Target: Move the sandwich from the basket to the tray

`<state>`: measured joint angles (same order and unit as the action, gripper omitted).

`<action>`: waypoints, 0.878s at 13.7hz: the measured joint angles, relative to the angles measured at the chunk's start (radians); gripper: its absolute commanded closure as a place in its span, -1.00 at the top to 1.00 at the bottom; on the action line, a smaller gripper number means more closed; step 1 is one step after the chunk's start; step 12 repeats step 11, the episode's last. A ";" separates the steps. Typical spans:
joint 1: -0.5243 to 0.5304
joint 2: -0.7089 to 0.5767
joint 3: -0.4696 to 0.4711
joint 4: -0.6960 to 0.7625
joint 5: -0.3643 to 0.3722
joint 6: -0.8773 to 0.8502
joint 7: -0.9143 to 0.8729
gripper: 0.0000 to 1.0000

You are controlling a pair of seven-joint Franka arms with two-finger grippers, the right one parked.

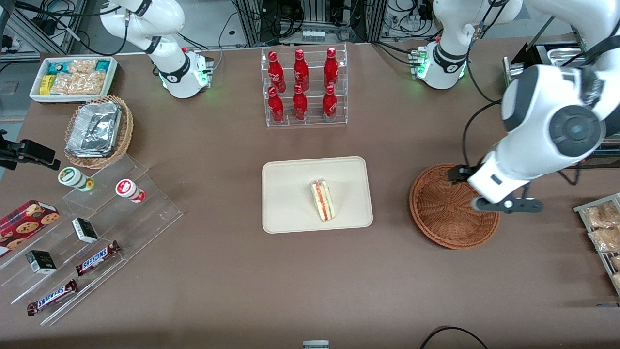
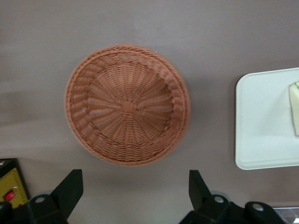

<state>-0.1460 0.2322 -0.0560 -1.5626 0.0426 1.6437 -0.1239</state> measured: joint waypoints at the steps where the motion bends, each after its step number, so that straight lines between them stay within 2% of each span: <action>1: 0.016 -0.017 0.001 -0.010 0.000 -0.008 0.027 1.00; 8: 0.181 -0.166 -0.035 -0.044 -0.019 -0.142 0.235 1.00; 12: 0.198 -0.208 -0.036 -0.042 -0.019 -0.170 0.249 1.00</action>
